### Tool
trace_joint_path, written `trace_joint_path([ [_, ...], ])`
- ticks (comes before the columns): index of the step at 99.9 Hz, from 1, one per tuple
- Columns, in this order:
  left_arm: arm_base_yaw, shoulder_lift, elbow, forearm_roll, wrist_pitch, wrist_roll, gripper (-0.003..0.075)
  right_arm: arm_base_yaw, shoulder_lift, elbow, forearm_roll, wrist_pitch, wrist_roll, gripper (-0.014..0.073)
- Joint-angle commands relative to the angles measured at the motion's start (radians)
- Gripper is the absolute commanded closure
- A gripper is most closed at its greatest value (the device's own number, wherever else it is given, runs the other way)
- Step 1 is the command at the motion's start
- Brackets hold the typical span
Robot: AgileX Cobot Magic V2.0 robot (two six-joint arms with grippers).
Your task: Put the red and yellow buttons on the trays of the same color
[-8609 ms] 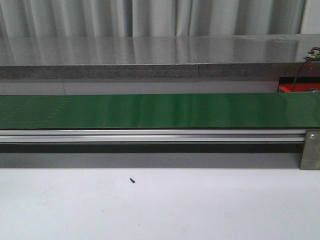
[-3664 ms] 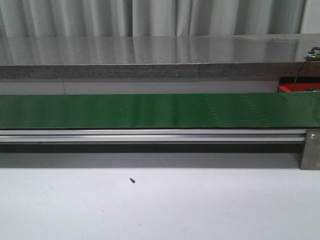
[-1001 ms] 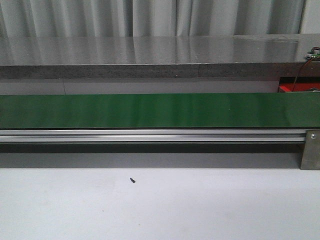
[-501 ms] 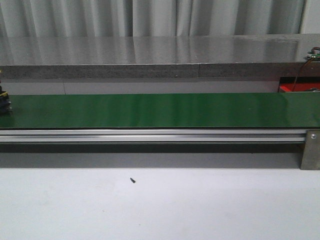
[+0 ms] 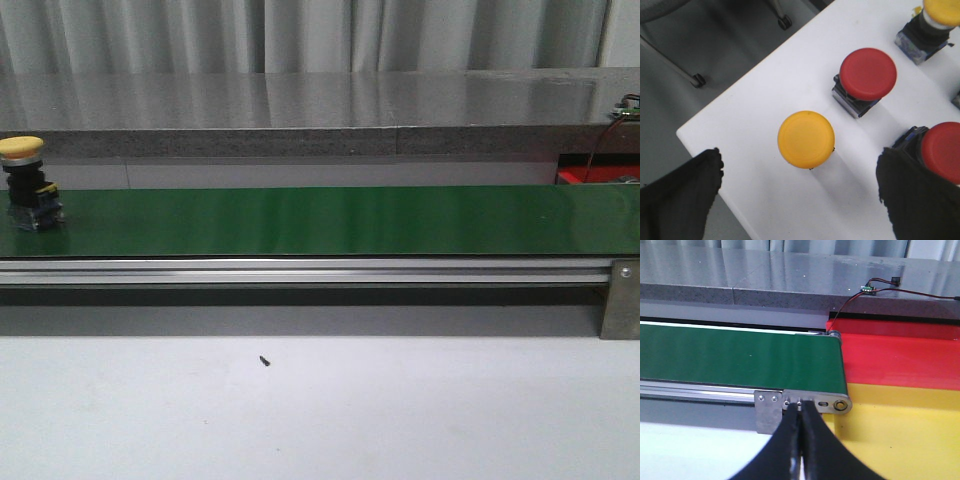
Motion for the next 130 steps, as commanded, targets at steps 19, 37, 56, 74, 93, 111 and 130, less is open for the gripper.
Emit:
trace_joint_path([
  [19, 0.001, 0.083, -0.03, -0.01, -0.108, -0.014, 0.0111, 0.001, -0.018, -0.019, -0.005, -0.074, -0.001, 0.0711],
  [37, 0.001, 0.103, -0.03, -0.01, -0.168, -0.014, 0.0111, 0.001, -0.018, -0.019, -0.005, -0.074, -0.001, 0.0711],
  [56, 0.001, 0.103, -0.03, -0.01, -0.221, -0.014, 0.0113, 0.001, -0.018, -0.019, -0.005, -0.074, -0.001, 0.0711],
  [74, 0.001, 0.103, -0.03, -0.01, -0.241, -0.014, 0.0152, 0.001, -0.018, -0.019, -0.005, -0.074, -0.001, 0.0711],
  [93, 0.001, 0.103, -0.03, -0.01, -0.236, -0.014, 0.0251, 0.001, -0.018, -0.019, -0.005, -0.074, -0.001, 0.0711],
  [111, 0.001, 0.103, -0.03, -0.01, -0.214, -0.014, 0.0379, 0.001, -0.018, -0.019, -0.005, -0.074, -0.001, 0.0711],
  [130, 0.001, 0.103, -0.03, -0.01, -0.2, -0.014, 0.0543, 0.001, -0.018, -0.019, -0.005, -0.074, -0.001, 0.0711],
])
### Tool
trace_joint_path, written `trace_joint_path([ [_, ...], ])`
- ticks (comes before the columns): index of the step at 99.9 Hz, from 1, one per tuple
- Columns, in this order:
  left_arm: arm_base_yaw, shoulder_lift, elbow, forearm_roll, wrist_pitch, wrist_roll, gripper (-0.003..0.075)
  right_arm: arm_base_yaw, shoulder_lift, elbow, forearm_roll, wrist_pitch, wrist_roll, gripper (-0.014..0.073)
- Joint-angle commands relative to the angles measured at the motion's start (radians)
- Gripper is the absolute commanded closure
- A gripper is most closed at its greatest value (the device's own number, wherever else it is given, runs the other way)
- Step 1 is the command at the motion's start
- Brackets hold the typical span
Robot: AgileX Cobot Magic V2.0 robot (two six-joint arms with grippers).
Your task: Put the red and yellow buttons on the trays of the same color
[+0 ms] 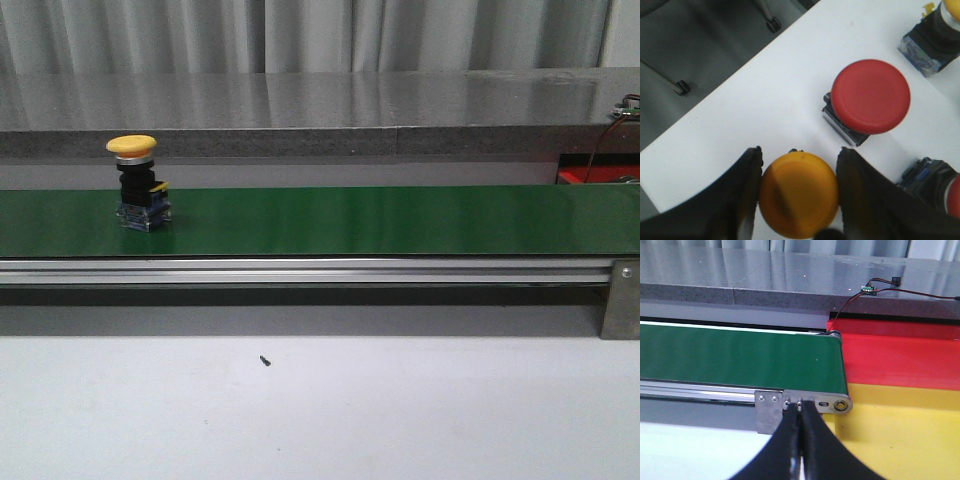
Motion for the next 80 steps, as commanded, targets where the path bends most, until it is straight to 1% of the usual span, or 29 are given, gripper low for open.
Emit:
trace_joint_path([
  [1, 0.001, -0.04, -0.03, -0.004, -0.026, -0.01, 0.0552, 0.001, -0.018, -0.019, -0.005, -0.074, -0.001, 0.0711],
  [8, 0.001, -0.04, -0.03, -0.004, -0.023, -0.01, 0.058, 0.001, -0.018, -0.019, -0.005, -0.074, -0.001, 0.0711],
  [14, 0.001, -0.042, -0.03, -0.009, -0.017, -0.01, 0.0589, 0.001, -0.018, -0.019, -0.005, -0.074, -0.001, 0.0711],
  [32, 0.001, -0.08, -0.03, -0.023, 0.004, -0.01, 0.059, 0.001, -0.018, -0.019, -0.005, -0.074, -0.001, 0.0711],
  [43, 0.001, -0.132, -0.03, -0.028, 0.023, -0.01, 0.059, 0.001, -0.018, -0.019, -0.005, -0.074, -0.001, 0.0711],
  [58, -0.005, -0.228, -0.03, -0.072, 0.047, -0.01, 0.059, 0.001, -0.018, -0.019, -0.005, -0.074, -0.001, 0.0711],
  [71, -0.056, -0.302, -0.03, -0.085, 0.063, -0.01, 0.059, 0.001, -0.018, -0.019, -0.005, -0.074, -0.001, 0.0711],
  [80, -0.13, -0.345, -0.034, -0.085, 0.08, -0.008, 0.059, 0.001, -0.018, -0.019, -0.005, -0.074, -0.001, 0.0711],
])
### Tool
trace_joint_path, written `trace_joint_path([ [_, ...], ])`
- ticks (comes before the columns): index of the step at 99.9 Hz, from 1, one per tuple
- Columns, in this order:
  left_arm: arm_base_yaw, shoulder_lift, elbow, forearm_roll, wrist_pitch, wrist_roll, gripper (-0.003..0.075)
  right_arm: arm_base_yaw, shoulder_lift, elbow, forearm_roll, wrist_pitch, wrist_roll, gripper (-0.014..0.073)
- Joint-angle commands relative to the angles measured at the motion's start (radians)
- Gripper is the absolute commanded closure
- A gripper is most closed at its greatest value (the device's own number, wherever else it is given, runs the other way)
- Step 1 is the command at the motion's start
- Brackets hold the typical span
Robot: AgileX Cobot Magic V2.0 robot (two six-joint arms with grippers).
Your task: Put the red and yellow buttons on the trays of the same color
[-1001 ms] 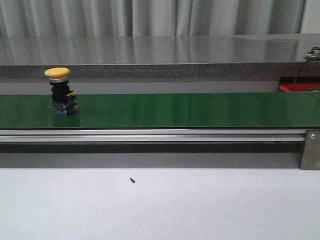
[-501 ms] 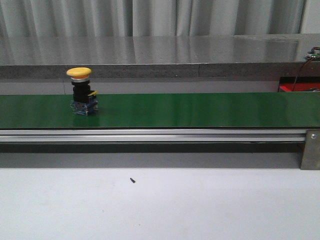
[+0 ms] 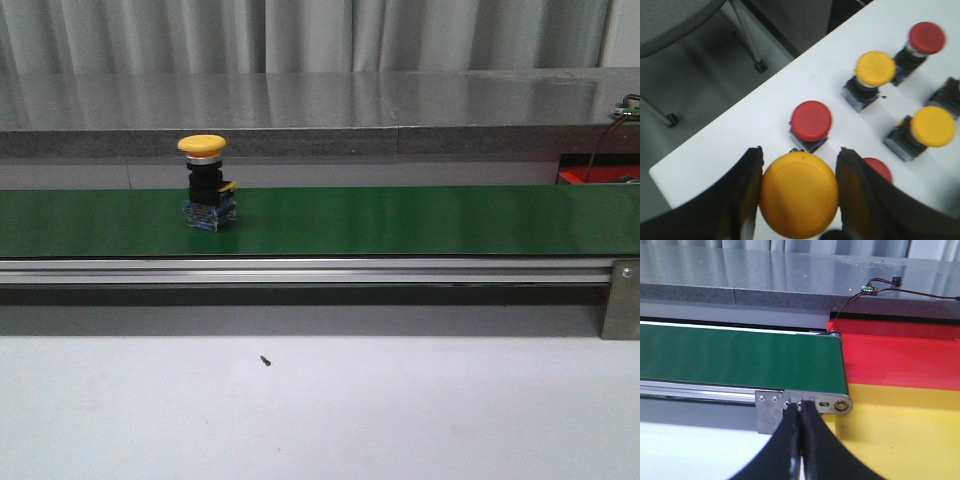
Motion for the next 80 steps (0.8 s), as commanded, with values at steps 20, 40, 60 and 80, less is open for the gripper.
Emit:
trace_joint_path([
  [20, -0.254, -0.09, -0.094, -0.013, 0.022, 0.025, 0.059, 0.001, -0.018, -0.019, -0.005, -0.074, -0.001, 0.0711],
  [40, -0.405, -0.073, -0.15, -0.013, 0.017, 0.027, 0.059, 0.001, -0.018, -0.019, -0.005, -0.074, -0.001, 0.0711],
  [60, -0.489, 0.005, -0.17, -0.013, 0.017, 0.027, 0.059, 0.001, -0.018, -0.019, -0.005, -0.074, -0.001, 0.0711],
  [80, -0.512, 0.084, -0.17, -0.013, 0.017, 0.027, 0.0589, 0.001, -0.018, -0.019, -0.005, -0.074, -0.001, 0.0711],
])
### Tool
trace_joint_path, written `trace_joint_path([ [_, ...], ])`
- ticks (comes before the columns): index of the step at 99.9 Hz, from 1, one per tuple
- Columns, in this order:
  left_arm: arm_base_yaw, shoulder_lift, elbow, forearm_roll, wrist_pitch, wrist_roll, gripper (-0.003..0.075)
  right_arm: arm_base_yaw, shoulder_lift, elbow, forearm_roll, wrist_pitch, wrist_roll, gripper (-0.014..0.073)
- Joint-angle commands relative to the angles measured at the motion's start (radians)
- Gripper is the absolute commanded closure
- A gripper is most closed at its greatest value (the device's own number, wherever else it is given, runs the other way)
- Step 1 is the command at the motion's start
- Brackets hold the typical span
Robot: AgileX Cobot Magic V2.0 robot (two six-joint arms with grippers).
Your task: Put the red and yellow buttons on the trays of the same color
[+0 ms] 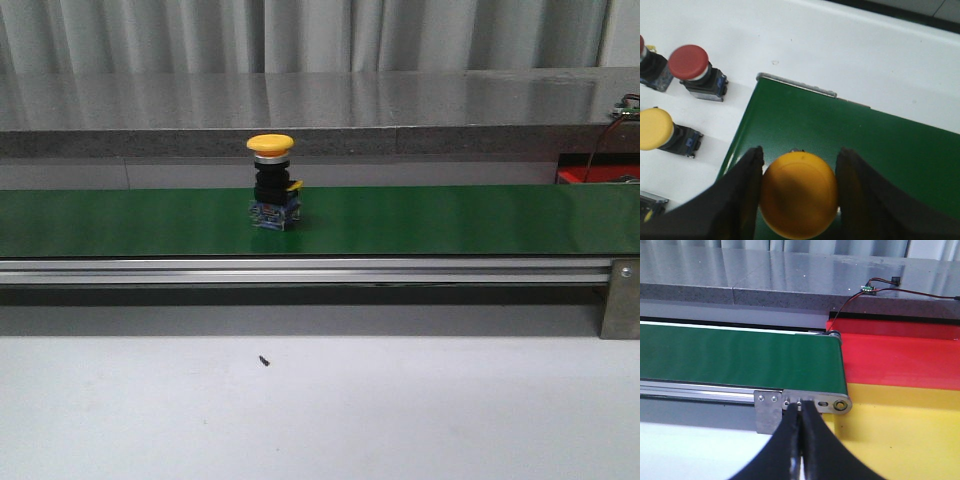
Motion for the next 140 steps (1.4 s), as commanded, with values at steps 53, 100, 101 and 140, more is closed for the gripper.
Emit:
trace_joint_path([
  [53, -0.033, -0.018, -0.075, -0.013, -0.033, 0.046, 0.0038, 0.001, -0.018, -0.019, -0.005, -0.074, -0.001, 0.0711],
  [100, -0.203, -0.353, 0.071, 0.0, -0.129, 0.053, 0.0062, 0.001, -0.018, -0.019, -0.005, -0.142, -0.001, 0.0711],
  [101, -0.208, -0.361, 0.087, 0.0, -0.138, 0.053, 0.0062, 0.001, -0.018, -0.019, -0.005, -0.15, -0.001, 0.0711],
  [140, -0.218, -0.8, 0.498, -0.033, -0.249, 0.046, 0.0165, 0.001, 0.051, -0.123, 0.148, -0.127, -0.002, 0.0711],
])
